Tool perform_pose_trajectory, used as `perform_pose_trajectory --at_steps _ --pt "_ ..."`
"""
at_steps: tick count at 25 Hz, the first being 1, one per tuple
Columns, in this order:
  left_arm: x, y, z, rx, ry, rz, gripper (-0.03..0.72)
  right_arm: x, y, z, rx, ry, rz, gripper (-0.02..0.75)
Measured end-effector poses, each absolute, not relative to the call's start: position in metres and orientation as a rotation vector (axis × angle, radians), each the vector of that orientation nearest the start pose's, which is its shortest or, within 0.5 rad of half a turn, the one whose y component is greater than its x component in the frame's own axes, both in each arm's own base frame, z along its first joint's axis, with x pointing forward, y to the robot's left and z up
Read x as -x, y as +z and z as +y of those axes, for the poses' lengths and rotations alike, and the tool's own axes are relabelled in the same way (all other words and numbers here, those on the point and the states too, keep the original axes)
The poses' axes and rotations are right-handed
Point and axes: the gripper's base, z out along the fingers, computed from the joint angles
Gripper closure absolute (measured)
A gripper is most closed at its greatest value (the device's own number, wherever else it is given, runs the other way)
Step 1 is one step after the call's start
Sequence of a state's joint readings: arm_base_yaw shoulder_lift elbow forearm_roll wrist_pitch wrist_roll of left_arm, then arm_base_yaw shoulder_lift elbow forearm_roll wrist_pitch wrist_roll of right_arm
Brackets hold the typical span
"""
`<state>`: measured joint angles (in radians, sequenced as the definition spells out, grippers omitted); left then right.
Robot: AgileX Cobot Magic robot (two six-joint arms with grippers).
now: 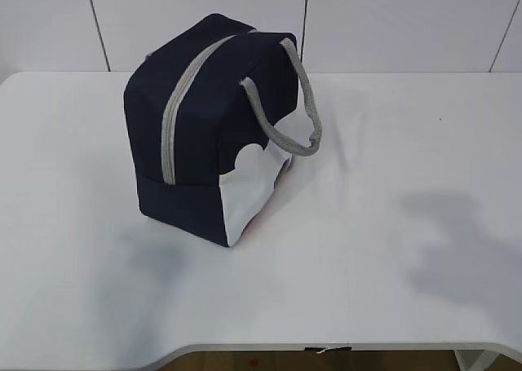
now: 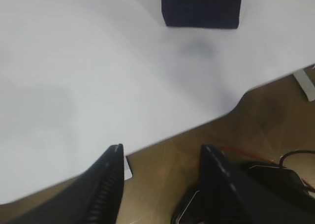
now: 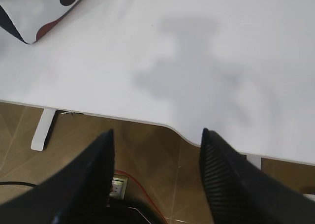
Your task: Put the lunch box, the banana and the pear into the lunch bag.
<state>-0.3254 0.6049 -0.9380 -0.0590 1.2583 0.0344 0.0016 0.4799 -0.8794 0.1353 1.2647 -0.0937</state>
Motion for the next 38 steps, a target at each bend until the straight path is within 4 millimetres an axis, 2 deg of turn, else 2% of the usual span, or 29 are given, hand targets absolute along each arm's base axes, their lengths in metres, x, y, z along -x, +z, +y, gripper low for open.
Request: perform_pose_trajectory --at_steps 3,7,10,13,25,38 --pt "-0.054 0.343 -0.023 -0.440 -0.194 2.410 0.316 -0.038 0.347 0.011 0.126 0.119 2.354 0.290" --pt "-0.050 0.307 -0.021 -0.444 -0.185 2.450 0.319 -0.037 0.318 0.011 0.123 0.120 2.427 0.290" --pt "-0.048 0.287 -0.020 -0.446 -0.181 2.476 0.320 -0.036 0.293 0.008 0.119 0.084 2.500 0.290" --pt "-0.048 0.275 -0.020 -0.442 -0.179 2.468 0.329 -0.036 0.272 0.003 0.119 0.017 2.564 0.290" --pt "-0.049 0.272 -0.020 -0.434 -0.185 2.429 0.337 -0.043 0.261 0.002 0.111 -0.006 2.496 0.290" --pt "-0.049 0.272 -0.020 -0.434 -0.185 2.429 0.379 -0.044 0.261 0.002 0.111 -0.007 2.484 0.290"
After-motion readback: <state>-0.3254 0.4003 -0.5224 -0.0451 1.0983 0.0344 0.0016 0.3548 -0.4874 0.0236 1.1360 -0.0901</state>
